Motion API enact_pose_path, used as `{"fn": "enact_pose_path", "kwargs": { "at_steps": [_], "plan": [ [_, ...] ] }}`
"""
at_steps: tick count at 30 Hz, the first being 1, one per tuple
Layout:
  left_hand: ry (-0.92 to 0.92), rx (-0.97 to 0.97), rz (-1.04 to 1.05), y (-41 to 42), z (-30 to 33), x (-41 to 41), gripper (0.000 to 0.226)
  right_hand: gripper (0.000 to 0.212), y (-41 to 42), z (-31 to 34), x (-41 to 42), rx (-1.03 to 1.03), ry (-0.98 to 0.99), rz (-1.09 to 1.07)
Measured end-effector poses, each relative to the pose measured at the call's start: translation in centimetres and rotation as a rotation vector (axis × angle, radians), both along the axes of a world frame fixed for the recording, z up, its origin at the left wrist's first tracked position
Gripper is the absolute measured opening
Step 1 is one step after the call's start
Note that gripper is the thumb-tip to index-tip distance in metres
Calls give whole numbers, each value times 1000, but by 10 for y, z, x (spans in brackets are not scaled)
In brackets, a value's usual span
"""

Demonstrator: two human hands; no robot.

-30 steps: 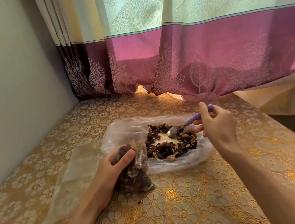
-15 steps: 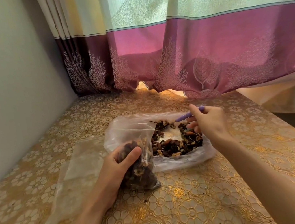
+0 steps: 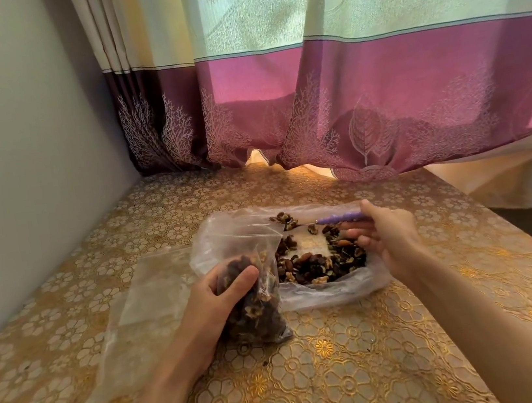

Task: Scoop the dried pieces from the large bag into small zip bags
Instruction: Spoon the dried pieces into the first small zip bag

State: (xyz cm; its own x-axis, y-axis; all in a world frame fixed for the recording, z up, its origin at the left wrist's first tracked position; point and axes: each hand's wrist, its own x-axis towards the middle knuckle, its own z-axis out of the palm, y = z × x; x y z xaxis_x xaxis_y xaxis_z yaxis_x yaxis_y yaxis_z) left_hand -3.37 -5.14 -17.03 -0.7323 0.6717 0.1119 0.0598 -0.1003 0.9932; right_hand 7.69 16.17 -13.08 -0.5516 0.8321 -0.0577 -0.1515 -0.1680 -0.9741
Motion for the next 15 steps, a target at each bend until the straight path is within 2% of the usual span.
{"fn": "enact_pose_path", "kwargs": {
  "at_steps": [5, 9, 13, 15],
  "plan": [
    [-21, 8, -13, 0, 1, 0, 39, 37, -3, 16, 10, 35, 75, 27],
    [-19, 5, -15, -1, 1, 0, 65, 38, -7, 36, 18, 95, 175, 97],
    [-33, 6, -12, -1, 2, 1, 46, 40, -16, 50, 24, 156, 219, 186],
    [-38, 7, -7, -1, 2, 1, 48, 40, -21, 54, 26, 186, 216, 225]
  ]
}}
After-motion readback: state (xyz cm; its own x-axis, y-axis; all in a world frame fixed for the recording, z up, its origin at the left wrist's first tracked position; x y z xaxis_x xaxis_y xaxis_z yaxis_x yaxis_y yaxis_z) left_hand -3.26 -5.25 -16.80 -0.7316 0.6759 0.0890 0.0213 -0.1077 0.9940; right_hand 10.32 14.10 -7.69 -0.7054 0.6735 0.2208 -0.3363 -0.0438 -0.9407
